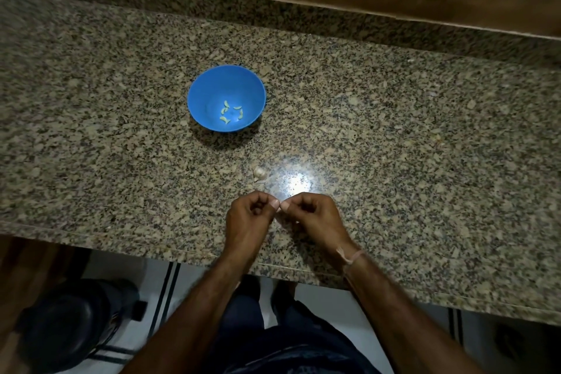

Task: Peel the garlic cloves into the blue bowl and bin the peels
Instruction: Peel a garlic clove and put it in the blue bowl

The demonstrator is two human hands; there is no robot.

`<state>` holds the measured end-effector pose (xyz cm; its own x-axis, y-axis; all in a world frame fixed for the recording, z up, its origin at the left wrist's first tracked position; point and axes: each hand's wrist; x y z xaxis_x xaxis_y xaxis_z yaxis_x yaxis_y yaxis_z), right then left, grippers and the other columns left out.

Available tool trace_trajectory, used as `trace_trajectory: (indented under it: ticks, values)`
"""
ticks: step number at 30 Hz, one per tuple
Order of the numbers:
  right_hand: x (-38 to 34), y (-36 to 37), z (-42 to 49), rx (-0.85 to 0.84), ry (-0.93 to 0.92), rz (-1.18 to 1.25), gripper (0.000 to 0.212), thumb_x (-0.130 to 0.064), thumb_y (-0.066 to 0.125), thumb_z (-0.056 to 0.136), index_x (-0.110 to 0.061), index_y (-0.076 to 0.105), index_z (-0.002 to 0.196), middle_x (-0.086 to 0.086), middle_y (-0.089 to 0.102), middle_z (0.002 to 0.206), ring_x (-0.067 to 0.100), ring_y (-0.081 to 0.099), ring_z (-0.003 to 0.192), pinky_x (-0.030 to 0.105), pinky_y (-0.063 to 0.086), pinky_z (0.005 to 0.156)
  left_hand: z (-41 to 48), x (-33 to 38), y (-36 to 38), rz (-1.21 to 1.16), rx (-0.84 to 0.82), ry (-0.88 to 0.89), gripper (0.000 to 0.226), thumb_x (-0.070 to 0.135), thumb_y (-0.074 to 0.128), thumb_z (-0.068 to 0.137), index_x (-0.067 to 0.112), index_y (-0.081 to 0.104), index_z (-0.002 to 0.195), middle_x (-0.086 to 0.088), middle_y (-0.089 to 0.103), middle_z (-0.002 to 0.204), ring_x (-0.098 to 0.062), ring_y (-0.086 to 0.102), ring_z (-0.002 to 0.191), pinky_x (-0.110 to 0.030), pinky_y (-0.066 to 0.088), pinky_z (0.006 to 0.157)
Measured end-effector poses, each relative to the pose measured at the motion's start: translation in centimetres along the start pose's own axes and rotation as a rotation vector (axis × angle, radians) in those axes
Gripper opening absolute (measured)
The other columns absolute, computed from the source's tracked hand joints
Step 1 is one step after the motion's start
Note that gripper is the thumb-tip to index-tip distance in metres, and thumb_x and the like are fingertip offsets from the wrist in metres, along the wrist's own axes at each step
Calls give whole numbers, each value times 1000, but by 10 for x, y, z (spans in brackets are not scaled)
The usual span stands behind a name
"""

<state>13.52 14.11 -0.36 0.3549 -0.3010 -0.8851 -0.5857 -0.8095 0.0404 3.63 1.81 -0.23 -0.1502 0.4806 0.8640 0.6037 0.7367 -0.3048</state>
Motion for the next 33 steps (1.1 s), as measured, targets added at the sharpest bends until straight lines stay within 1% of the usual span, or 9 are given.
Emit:
trace_trajectory:
  ticks: [3,6,9,13,18,20,25,30,33]
  values:
    - [-2,1,0,-29,106,172,28,-18,75,96,10,71,97,24,71,84,33,58,73,46,51,74,2,7,-1,9,20,8,10,18,73,93,22,76,85,3,76,78,-20,74,79,-43,63,76]
    - [3,3,-3,-30,148,270,31,-20,76,95,11,69,97,21,69,84,32,59,76,44,53,76,3,14,-3,80,31,3,9,18,77,91,21,77,82,5,76,76,-15,73,76,-32,60,71]
    - [3,1,-1,49,-71,-62,14,-17,78,93,-3,77,91,10,78,84,27,75,78,37,62,74,4,16,-4,-87,-34,-185,11,11,76,90,11,78,80,-3,77,76,-16,73,73,-30,59,72]
    - [1,-3,3,101,-281,-379,8,-18,81,91,-12,79,86,-2,77,79,17,75,75,35,63,71,4,17,-6,-372,-110,-412,6,6,74,91,3,77,87,-9,75,77,-18,65,72,-28,52,68]
    - [-24,4,-2,-1,276,221,13,-9,73,94,0,73,85,12,69,74,20,62,59,31,55,62,-6,23,-3,158,91,124,11,13,78,88,19,74,80,9,72,76,2,63,69,-9,46,60]
    - [-25,4,-2,-5,356,241,13,-11,72,96,0,73,89,9,66,71,16,58,56,31,53,63,-6,20,-4,250,117,227,12,20,78,88,25,72,79,14,70,77,1,62,74,-16,45,61]
    - [-19,6,-7,36,53,-65,31,-22,71,99,-4,68,74,0,61,60,11,54,55,27,46,57,-6,16,-4,444,156,389,13,23,72,91,28,64,81,16,63,84,-12,54,83,-29,38,63]
    - [-14,14,-5,59,78,-62,37,-23,63,102,-4,59,71,12,54,67,22,48,64,36,41,62,-6,17,-4,593,152,469,13,20,67,94,24,61,84,14,58,86,-15,47,87,-30,27,63]
    - [-4,18,-5,136,-154,-503,36,-23,55,106,-7,53,74,3,52,67,13,43,61,32,34,58,-4,17,-2,517,96,323,20,26,64,97,28,56,78,15,58,79,-14,52,78,-31,33,62]
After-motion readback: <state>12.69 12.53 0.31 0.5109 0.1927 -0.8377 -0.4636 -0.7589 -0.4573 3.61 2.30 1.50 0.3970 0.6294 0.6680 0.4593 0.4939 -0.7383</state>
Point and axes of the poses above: each hand's wrist, its own z-axis towards the middle knuckle, its own y-axis out of the palm, x = y × z
